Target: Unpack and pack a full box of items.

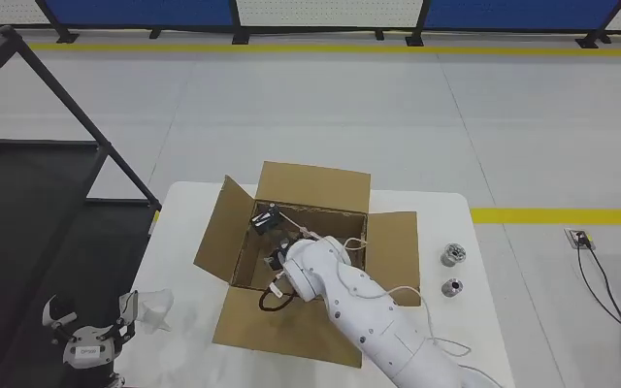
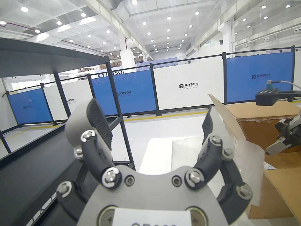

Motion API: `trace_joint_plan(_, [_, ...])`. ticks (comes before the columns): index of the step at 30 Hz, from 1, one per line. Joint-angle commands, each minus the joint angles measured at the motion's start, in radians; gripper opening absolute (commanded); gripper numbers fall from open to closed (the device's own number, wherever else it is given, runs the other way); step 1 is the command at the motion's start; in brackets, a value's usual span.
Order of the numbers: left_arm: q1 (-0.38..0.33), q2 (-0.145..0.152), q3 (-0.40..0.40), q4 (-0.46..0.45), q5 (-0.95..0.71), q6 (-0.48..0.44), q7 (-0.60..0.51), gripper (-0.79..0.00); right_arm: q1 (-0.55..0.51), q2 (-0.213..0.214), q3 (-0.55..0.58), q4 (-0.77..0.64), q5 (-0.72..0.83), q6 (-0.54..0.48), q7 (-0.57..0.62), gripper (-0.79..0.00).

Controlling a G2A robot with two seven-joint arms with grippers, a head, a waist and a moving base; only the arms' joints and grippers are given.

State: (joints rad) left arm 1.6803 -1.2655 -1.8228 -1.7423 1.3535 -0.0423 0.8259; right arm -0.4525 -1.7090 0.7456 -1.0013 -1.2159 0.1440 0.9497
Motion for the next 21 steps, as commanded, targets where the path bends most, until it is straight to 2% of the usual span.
trace_joint_plan(1, [0.000,0.000,0.000,0.000,0.000,0.000,0.000,0.000,-0.002,0.001,0.000,-0.005,-0.003,0.000,-0.001,0.000])
trace_joint_plan(10, [0.000,0.000,0.000,0.000,0.000,0.000,0.000,0.000,-0.016,-0.002,-0.001,-0.001,0.001,-0.011,-0.027,0.000])
trace_joint_plan(14, [0.000,0.000,0.000,0.000,0.000,0.000,0.000,0.000,0.010,-0.024,-0.014,0.090,0.021,0.011,-0.035,0.000])
trace_joint_plan(16, [0.000,0.000,0.000,0.000,0.000,0.000,0.000,0.000,0.031,-0.043,-0.028,0.165,0.025,0.066,-0.045,0.000])
trace_joint_plan(21, [0.000,0.000,0.000,0.000,0.000,0.000,0.000,0.000,0.088,-0.096,-0.053,0.332,0.108,0.043,-0.086,0.000])
